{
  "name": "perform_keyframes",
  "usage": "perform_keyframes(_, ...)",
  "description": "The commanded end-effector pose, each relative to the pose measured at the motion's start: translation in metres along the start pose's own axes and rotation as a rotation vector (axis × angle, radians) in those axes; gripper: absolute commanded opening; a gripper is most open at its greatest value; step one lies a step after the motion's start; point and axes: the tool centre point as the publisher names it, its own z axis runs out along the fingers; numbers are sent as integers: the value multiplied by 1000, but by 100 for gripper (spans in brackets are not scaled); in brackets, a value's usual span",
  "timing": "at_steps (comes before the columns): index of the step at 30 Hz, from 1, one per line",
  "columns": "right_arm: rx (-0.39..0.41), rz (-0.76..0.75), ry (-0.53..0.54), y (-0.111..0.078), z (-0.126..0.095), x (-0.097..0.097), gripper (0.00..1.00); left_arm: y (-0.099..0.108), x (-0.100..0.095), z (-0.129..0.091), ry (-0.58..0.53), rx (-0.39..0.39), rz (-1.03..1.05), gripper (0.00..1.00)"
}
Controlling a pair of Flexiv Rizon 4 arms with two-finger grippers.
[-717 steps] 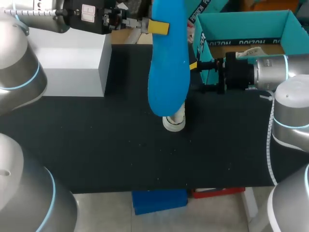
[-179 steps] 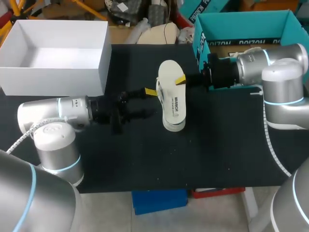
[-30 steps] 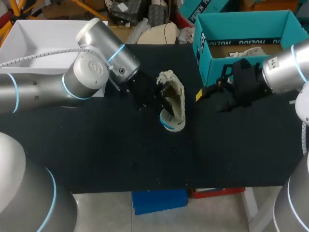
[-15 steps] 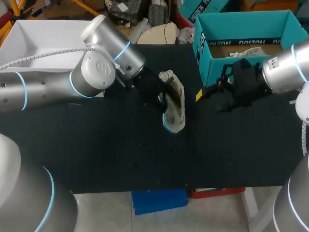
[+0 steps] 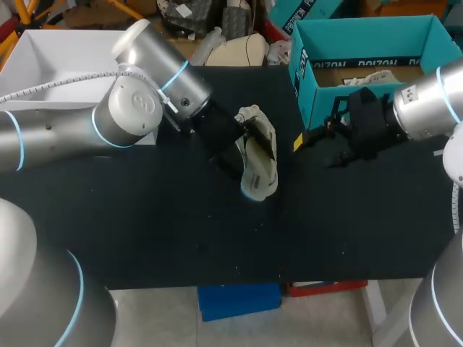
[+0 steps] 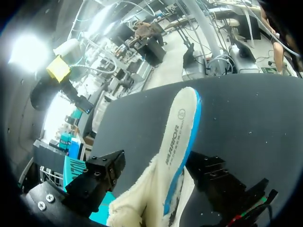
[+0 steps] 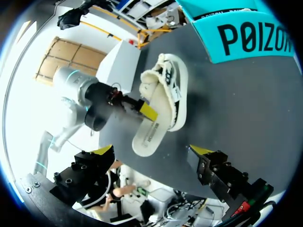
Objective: Take the shoe out of the shoebox, open the shoe tongue, remove and reinsert the insole, then place the shoe into the shoebox
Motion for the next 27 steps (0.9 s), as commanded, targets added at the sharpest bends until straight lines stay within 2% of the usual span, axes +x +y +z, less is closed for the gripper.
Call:
perform_keyframes(1, 0, 1, -2, 0, 0, 0, 100, -14, 5, -6, -5, 2, 8, 50)
perform_keyframes(5, 0, 1, -2, 0, 0, 0, 100, -24, 10, -8, 8, 15, 12, 46)
perform_keyframes(8, 0, 1, -2, 0, 0, 0, 100, -28, 14, -10, 9, 18, 9, 38)
perform_keyframes(10, 0, 1, -2, 0, 0, 0, 100, -30, 15, -10, 3, 26, 2, 22)
perform_keyframes(11, 0, 1, -2, 0, 0, 0, 100, -31, 16, -10, 4, 30, 0, 6)
perform_keyframes(12, 0, 1, -2, 0, 0, 0, 100, -31, 16, -10, 7, 33, 0, 0)
perform_keyframes(19, 0, 1, -2, 0, 0, 0, 100, -21, 17, -7, 2, 32, -19, 0)
perform_keyframes(27, 0, 1, -2, 0, 0, 0, 100, 3, 13, -2, -17, -1, -25, 0)
